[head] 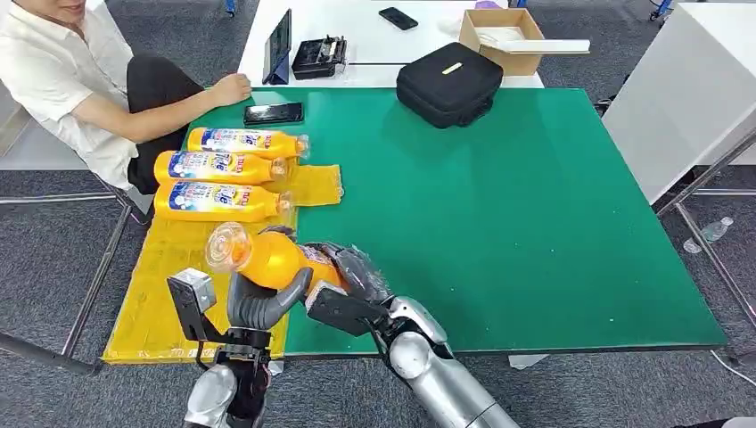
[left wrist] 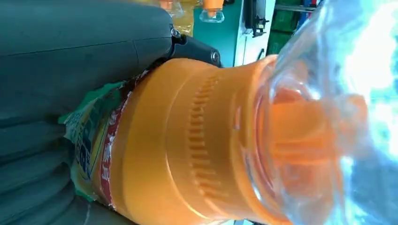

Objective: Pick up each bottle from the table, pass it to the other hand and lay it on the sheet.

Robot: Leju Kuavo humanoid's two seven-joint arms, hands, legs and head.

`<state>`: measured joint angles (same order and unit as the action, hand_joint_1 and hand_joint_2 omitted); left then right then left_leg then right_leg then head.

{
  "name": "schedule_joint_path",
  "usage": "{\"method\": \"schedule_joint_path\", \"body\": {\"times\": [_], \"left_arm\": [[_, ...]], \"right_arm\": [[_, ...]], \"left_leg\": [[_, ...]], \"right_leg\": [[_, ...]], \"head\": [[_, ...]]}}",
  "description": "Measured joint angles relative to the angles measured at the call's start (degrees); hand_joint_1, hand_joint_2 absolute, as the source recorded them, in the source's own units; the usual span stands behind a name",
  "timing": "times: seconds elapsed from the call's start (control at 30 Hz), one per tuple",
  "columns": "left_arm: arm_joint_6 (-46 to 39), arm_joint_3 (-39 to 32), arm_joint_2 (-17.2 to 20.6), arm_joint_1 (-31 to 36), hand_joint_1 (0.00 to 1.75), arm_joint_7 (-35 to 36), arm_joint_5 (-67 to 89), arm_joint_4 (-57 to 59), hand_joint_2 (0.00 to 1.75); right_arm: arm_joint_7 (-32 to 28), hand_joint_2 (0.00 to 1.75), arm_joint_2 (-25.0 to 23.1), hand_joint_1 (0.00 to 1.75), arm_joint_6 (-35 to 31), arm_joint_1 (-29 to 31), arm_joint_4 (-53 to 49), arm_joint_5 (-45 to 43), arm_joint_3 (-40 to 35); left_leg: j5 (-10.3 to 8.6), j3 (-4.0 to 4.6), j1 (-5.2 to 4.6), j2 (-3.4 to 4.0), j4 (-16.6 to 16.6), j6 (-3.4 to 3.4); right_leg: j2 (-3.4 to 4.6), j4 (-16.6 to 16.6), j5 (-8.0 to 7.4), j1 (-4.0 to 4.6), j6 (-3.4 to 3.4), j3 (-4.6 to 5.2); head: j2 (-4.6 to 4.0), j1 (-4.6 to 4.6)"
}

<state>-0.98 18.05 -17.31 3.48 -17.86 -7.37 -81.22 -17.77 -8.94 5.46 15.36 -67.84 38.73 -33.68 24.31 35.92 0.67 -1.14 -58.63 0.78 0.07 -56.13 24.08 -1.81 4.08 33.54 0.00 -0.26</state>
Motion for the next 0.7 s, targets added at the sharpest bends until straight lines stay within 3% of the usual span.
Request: {"method": "schedule_joint_path", "body": {"times": [0.23, 0.3, 0.33, 0.37, 0.7], "left_arm": [[-0.02, -0.09, 0.0, 0.13, 1.75, -0.02, 0.17, 0.02, 1.75], [-0.02, -0.09, 0.0, 0.14, 1.75, -0.02, 0.24, 0.02, 1.75], [-0.04, -0.09, 0.0, 0.14, 1.75, -0.02, 0.42, 0.02, 1.75], [-0.07, -0.09, 0.0, 0.14, 1.75, -0.09, 0.72, 0.0, 1.75], [-1.44, -0.57, -0.04, 0.21, 1.75, -0.2, 2.62, -1.22, 1.75]], "right_arm": [[-0.37, 1.75, -0.28, 1.75, 0.55, 0.0, 0.09, -2.62, 0.0], [-0.35, 1.75, -0.44, 1.62, 0.85, -0.01, 0.09, -3.24, 0.04], [-0.33, 1.75, -0.5, 1.27, 0.85, -0.02, 0.09, -3.43, 0.09], [-0.33, 1.75, -0.59, 0.0, 0.81, -0.03, 0.07, -3.61, 0.13], [1.25, 1.75, -3.26, 0.0, -0.28, -0.8, -2.91, -4.98, 2.08]], "left_leg": [[0.0, 0.0, 0.0, 0.01, 0.0, 0.0], [0.0, 0.0, 0.0, 0.01, 0.0, 0.0], [0.0, 0.0, 0.0, 0.0, 0.0, 0.0], [0.0, 0.0, 0.0, 0.0, 0.0, 0.0], [0.0, 0.03, 0.01, 0.01, 0.0, 0.0]], "right_leg": [[0.0, 0.0, 0.0, 0.0, 0.0, 0.01], [0.0, 0.0, 0.0, 0.0, 0.0, 0.02], [0.0, 0.0, 0.0, 0.0, 0.0, 0.01], [0.0, 0.0, 0.0, 0.0, 0.0, 0.01], [0.0, 0.0, 0.0, 0.0, 0.0, 0.05]], "head": [[0.0, 0.02], [0.0, 0.02], [0.0, 0.02], [0.0, 0.02], [0.0, 0.04]]}}
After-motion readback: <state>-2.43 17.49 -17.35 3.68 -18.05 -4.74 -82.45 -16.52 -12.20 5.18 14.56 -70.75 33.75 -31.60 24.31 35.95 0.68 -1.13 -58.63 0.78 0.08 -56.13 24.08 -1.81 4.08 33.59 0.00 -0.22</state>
